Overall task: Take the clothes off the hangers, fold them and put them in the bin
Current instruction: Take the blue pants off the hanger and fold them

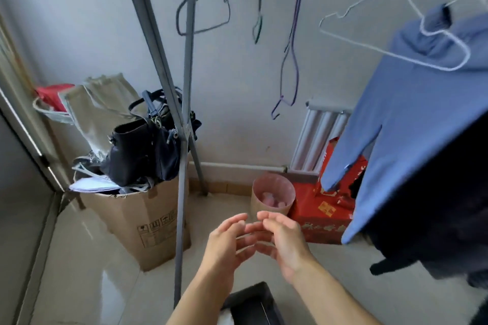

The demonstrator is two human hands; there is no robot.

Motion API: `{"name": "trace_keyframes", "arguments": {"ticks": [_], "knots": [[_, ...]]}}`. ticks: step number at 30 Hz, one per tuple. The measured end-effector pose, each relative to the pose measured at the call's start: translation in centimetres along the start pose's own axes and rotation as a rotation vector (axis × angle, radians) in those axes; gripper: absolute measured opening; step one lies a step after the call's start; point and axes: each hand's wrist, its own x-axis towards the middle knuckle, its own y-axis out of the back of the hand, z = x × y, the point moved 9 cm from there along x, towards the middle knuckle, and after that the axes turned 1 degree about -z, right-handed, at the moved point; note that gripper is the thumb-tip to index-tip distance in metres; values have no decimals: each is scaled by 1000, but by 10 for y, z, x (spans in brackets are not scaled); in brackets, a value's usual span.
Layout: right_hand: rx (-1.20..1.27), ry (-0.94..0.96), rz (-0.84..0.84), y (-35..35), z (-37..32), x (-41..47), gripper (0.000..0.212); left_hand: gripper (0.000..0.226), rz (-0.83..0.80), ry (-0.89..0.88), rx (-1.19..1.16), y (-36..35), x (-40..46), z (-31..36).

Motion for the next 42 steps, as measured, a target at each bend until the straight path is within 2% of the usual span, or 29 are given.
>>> {"name": "trace_keyframes", "arguments": {"ticks": [13,23,27,30,36,39,42], "knots": [[119,310,228,126,-165,-92,22,22,-352,-155,117,-193,-94,96],[47,655,450,239,-311,-148,24,19,-397,-310,264,-290,-122,158],[-142,782,603,263,-383,-132,23,20,-391,-384,325,-307,-128,179],[-350,730,675,265,-417,-99,20,20,-392,-431,323,-315,-132,191],[-509,524,543,252,-434,-42,32,20,-361,-520,299,-320,-130,210],[-413,449,440,247,-429,-23,21,20,-312,-534,300,-317,-125,214],[-339,487,394,243,-429,-21,13,20,-282,-562,307,-318,-125,219]]}}
